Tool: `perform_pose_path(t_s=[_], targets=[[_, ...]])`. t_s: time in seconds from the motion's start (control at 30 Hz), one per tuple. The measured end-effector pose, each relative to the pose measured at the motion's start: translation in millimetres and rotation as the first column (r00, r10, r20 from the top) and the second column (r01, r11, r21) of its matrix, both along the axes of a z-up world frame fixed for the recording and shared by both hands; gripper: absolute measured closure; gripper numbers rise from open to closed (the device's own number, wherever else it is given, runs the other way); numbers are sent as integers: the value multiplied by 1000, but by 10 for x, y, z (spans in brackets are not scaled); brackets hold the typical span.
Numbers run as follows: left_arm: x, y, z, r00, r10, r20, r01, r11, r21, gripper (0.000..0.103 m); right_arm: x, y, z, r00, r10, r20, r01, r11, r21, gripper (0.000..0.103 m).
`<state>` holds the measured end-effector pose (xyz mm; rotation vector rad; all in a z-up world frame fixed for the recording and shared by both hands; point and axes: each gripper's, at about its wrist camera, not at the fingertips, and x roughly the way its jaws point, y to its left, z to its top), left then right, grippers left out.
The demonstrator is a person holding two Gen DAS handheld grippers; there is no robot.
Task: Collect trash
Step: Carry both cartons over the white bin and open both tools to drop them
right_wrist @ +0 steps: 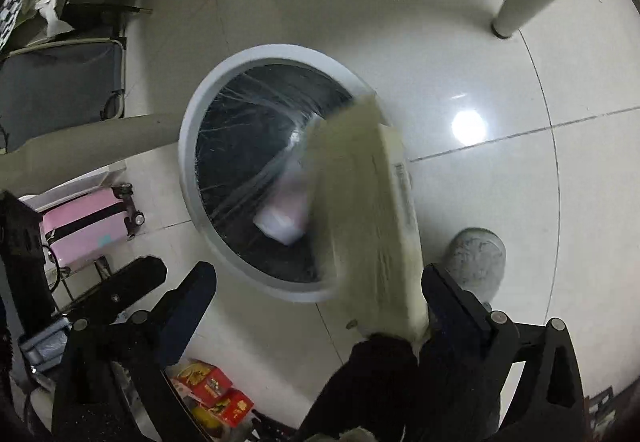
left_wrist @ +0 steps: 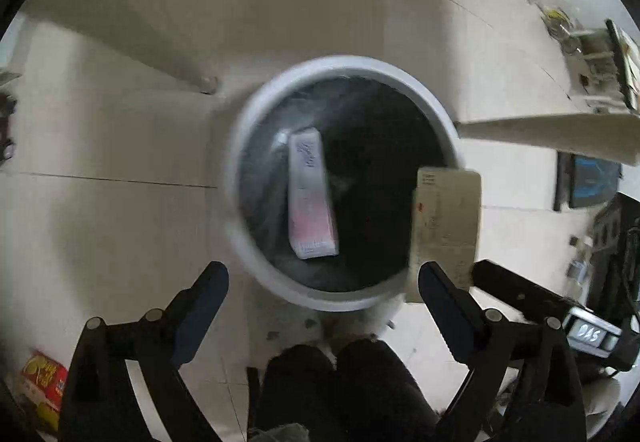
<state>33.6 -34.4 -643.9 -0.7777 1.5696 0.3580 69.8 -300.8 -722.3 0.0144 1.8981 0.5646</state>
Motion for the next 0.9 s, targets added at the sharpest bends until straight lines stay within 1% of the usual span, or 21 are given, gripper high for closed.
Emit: perform_pose_path(t_s=[0.07, 0.13, 0.2, 0.23, 0.3, 0.37, 0.43, 0.47, 0.53, 0.67, 0.7, 0.77, 0.8, 0.83, 0.9], targets=[[-76, -3, 126, 1000, 5, -2, -5, 998, 62, 6, -3, 34, 78, 1000, 9, 22, -9, 1000, 8, 0], [-141, -20, 286, 1000, 6, -3, -5, 991, 132, 6, 3, 101, 155, 997, 38, 60, -37, 999, -21, 0], [-190, -55, 456, 1000, -3, -16, 6, 979, 202, 6, -6, 152, 292, 990, 82, 119, -74, 995, -72, 0], [-224, -36, 518, 1000, -6, -22, 11, 974, 225, 6, -35, 204, 381, 980, 125, 156, -106, 987, -121, 0], [-252, -88, 669, 1000, -10, -29, 17, 967, 253, 6, -66, 275, 536, 965, 169, 202, -136, 977, -167, 0], [-283, -116, 789, 999, -10, -32, 18, 966, 256, 6, -94, 297, 700, 945, 218, 243, -169, 964, -208, 0], [-309, -185, 944, 999, -12, -33, 20, 967, 255, 6, -109, 278, 838, 933, 244, 263, -185, 955, -232, 0], [-288, -132, 963, 999, -15, -34, 23, 967, 253, 6, -120, 248, 926, 929, 252, 271, -189, 953, -239, 0], [-262, -197, 1078, 999, -16, -31, 23, 968, 250, 6, -136, 247, 1083, 923, 263, 282, -193, 948, -253, 0], [-352, -185, 1359, 1000, -9, -26, 15, 969, 245, 6, -161, 255, 1419, 914, 275, 297, -199, 944, -264, 0], [-352, -201, 1394, 1000, -6, -25, 12, 970, 242, 6, -168, 238, 1535, 912, 277, 302, -199, 944, -263, 0], [-384, -202, 1598, 1000, 9, -19, -5, 973, 232, 6, -196, 217, 1781, 909, 279, 309, -200, 944, -264, 0], [-404, -201, 1692, 1000, 13, -15, -9, 973, 231, 6, -208, 204, 1954, 909, 276, 313, -199, 946, -254, 0], [-423, -218, 1860, 1000, 13, -11, -10, 972, 233, 6, -219, 195, 2087, 908, 275, 317, -200, 947, -250, 0], [-434, -252, 2089, 1000, 12, 1, -11, 971, 239, 6, -244, 181, 2387, 902, 274, 332, -200, 950, -239, 0]])
